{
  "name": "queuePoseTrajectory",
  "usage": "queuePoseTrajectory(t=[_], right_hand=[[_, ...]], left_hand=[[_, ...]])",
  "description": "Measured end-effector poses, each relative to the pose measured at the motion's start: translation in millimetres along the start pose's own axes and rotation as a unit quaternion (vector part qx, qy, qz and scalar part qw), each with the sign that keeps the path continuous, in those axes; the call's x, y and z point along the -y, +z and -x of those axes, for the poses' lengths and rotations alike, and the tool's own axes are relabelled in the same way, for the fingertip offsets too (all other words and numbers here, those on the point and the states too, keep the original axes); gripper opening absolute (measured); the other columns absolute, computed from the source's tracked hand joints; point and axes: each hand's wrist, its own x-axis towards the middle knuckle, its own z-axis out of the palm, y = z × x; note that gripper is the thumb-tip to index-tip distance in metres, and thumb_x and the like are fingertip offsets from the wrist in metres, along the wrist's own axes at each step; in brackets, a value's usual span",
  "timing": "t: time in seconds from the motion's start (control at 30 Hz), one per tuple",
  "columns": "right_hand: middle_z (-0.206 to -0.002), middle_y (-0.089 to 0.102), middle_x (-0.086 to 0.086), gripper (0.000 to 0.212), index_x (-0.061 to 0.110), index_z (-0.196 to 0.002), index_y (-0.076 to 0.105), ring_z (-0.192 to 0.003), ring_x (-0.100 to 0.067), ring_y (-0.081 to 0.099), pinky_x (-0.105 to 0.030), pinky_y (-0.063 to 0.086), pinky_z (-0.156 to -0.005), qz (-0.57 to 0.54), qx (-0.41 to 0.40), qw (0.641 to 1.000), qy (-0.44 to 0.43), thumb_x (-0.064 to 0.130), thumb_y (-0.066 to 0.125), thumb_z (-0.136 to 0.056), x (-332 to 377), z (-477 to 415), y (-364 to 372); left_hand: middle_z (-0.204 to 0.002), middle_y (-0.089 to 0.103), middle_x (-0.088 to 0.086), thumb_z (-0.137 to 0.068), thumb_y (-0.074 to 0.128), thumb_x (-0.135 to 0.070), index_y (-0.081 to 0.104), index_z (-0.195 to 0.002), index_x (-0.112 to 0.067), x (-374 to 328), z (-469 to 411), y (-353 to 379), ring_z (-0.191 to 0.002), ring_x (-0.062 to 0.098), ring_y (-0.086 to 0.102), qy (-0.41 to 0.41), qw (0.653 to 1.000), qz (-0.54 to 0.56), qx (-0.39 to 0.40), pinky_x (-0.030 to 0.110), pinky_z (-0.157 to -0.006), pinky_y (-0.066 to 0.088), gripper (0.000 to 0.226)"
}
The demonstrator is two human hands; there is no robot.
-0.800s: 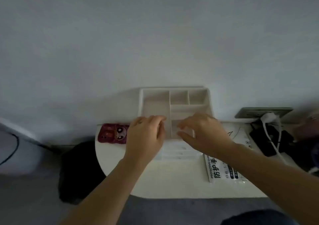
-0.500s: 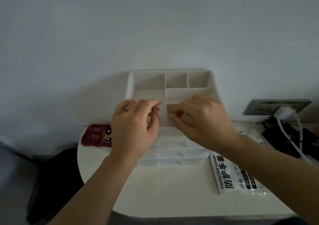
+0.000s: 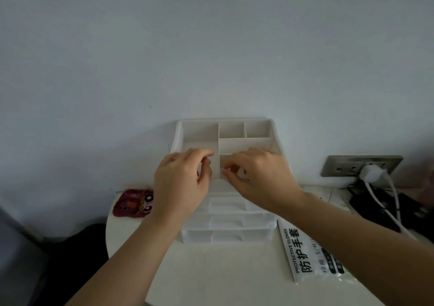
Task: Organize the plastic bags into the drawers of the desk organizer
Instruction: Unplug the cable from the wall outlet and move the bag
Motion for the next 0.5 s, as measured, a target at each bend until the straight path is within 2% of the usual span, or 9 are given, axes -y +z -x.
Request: queuePoseTrajectory(t=[0.17,0.27,0.33,0.43,0.5], right_hand=[[-0.076,0.067,0.004,0.006,0.015,-0.082,0.071,-0.079,-0.02,0.06,-0.025,0.043,-0.057,0.013,-0.04,0.999,0.016,0.02,0.066,-0.083,3.4,19.1,-9.8],[-0.083,0.069,0.004,0.006,0.014,-0.084,0.072,-0.085,-0.02,0.061,-0.029,0.049,-0.061,0.004,-0.064,0.998,0.027,0.018,0.066,-0.083,5.2,39.4,-19.5],[-0.084,0.07,0.005,0.007,0.015,-0.086,0.072,-0.086,-0.02,0.061,-0.026,0.047,-0.063,0.004,-0.063,0.997,0.042,0.017,0.066,-0.083,5.3,59.3,-25.2],[-0.089,0.071,0.006,0.01,0.017,-0.093,0.072,-0.088,-0.018,0.06,-0.023,0.04,-0.064,0.014,-0.042,0.995,0.095,0.019,0.065,-0.085,1.9,92.9,-26.6],[-0.095,0.069,0.008,0.016,0.021,-0.1,0.069,-0.093,-0.015,0.058,-0.024,0.039,-0.066,0.03,0.018,0.986,0.165,0.026,0.06,-0.088,-5.3,116.3,-19.9]], left_hand=[[-0.08,0.07,-0.003,-0.083,0.06,-0.012,0.07,-0.093,-0.013,-13.0,9.5,-13.0,-0.067,0.02,0.065,0.0,1.0,-0.001,0.001,0.029,-0.073,0.046,0.014],[-0.082,0.07,-0.003,-0.085,0.057,-0.013,0.069,-0.094,-0.013,-24.7,22.1,-20.0,-0.071,0.02,0.064,0.013,1.0,0.003,0.008,0.03,-0.073,0.047,0.015],[-0.082,0.069,-0.002,-0.084,0.058,-0.012,0.069,-0.094,-0.012,-34.9,35.9,-24.4,-0.071,0.02,0.064,0.027,0.999,0.01,0.018,0.03,-0.071,0.047,0.014],[-0.082,0.07,-0.002,-0.083,0.063,-0.007,0.069,-0.095,-0.012,-47.6,60.3,-29.3,-0.07,0.02,0.065,0.032,0.999,0.024,0.032,0.029,-0.069,0.047,0.015],[-0.081,0.07,-0.002,-0.082,0.066,-0.007,0.069,-0.096,-0.013,-53.6,78.5,-31.6,-0.07,0.02,0.067,0.02,0.998,0.03,0.049,0.03,-0.067,0.049,0.016]])
